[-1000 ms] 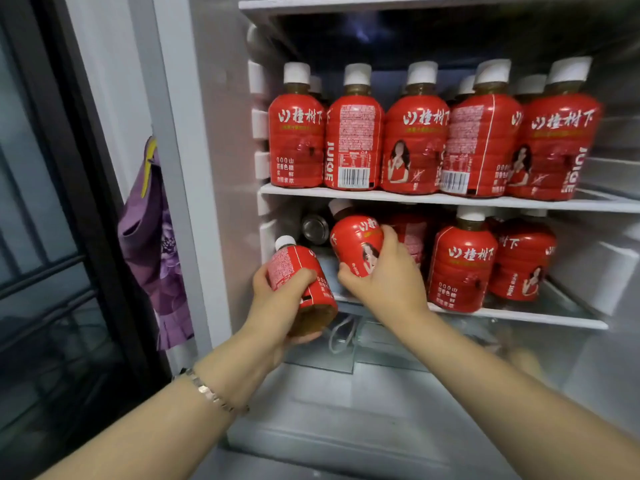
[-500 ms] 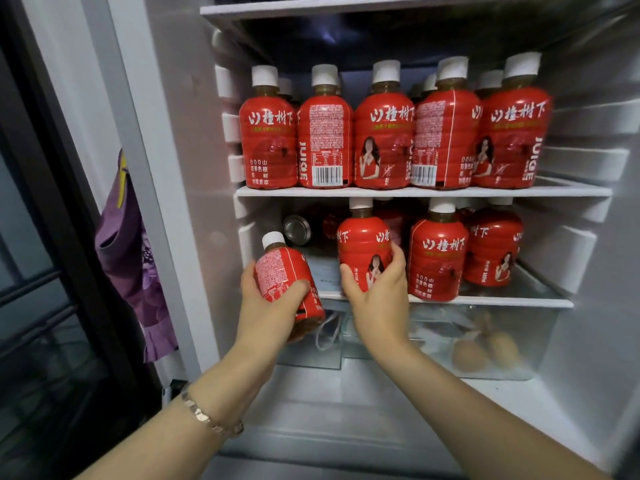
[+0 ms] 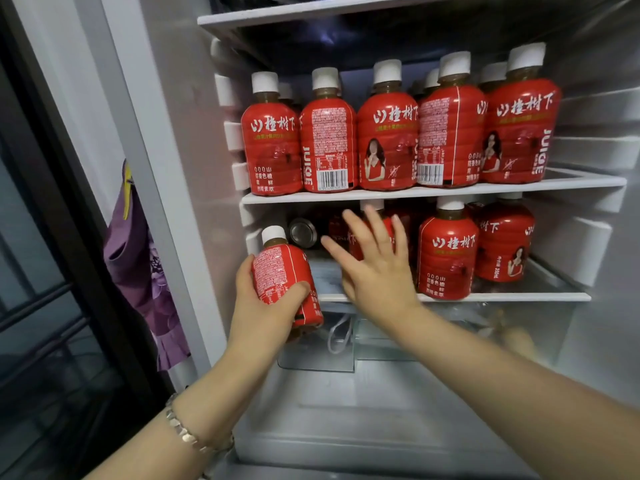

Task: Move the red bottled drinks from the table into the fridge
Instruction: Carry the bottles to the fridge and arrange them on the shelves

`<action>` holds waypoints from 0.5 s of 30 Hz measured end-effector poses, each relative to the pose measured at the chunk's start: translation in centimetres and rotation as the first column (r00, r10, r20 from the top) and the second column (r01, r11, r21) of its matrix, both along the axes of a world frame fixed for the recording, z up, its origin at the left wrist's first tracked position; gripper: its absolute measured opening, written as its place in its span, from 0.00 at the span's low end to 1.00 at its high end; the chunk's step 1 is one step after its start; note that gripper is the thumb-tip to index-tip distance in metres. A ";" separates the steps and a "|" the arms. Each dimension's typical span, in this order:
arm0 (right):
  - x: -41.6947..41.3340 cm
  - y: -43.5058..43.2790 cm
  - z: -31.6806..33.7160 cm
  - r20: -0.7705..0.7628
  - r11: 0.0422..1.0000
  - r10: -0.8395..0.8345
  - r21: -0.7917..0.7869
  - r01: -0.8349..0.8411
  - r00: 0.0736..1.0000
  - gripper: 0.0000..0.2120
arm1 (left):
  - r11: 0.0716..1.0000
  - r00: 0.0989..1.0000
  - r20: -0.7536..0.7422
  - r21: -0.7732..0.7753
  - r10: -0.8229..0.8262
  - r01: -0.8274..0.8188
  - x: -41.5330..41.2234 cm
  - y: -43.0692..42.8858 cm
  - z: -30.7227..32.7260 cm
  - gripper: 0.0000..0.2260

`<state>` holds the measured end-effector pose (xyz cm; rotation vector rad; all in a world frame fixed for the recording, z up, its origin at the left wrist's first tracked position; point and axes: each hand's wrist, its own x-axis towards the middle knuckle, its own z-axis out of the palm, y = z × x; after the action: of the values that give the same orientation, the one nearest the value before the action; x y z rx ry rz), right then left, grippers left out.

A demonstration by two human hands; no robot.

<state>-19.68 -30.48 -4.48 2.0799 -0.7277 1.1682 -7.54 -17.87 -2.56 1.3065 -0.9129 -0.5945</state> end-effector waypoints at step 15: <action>-6.9 -2.9 0.3 -0.226 0.990 -0.143 -0.042 0.137 0.964 0.06 | 0.997 0.982 0.176 -0.015 -0.071 0.075 -2.3 -1.5 -0.2 0.37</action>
<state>-26.55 -33.37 -4.16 2.0614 -0.7315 0.8400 -9.81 -19.33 -2.75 1.3255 -1.1127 -0.5309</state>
